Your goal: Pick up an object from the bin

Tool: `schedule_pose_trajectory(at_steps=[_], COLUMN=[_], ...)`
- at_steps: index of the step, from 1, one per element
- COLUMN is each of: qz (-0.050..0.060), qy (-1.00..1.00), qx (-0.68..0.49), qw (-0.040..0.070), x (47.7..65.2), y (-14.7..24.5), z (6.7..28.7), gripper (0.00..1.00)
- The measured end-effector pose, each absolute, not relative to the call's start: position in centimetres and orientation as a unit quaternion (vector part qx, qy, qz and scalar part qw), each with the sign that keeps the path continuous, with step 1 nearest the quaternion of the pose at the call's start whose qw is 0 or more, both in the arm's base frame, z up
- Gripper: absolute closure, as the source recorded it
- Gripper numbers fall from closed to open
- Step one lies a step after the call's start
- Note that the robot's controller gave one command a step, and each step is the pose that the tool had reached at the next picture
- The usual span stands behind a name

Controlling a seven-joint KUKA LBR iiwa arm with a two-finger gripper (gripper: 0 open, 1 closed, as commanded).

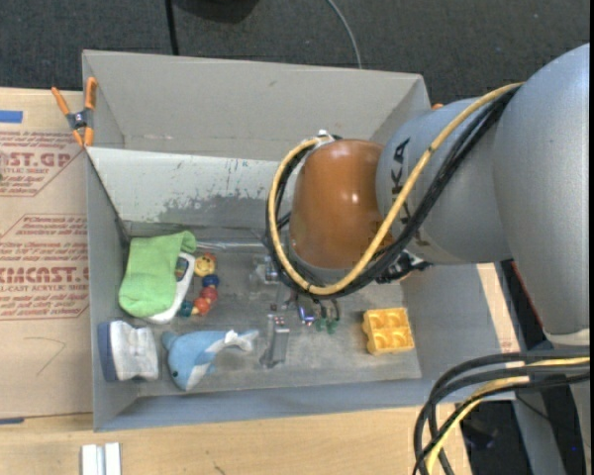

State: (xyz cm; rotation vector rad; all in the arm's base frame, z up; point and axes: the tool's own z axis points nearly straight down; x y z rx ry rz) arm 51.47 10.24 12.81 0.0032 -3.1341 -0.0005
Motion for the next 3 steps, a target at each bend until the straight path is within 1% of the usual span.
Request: schedule_pose_trajectory(at_steps=[1, 2, 3], qz=[-0.001, -0.001, -0.001], qy=[-1.0, -1.0, -0.999], qx=[0.0, 0.018, -0.046], qw=[0.0, -0.002, 0.001], x=[51.7, 50.7, 49.1], y=[10.2, 11.2, 11.4], z=[13.2, 10.7, 7.0], gripper=[0.0, 0.0, 1.0])
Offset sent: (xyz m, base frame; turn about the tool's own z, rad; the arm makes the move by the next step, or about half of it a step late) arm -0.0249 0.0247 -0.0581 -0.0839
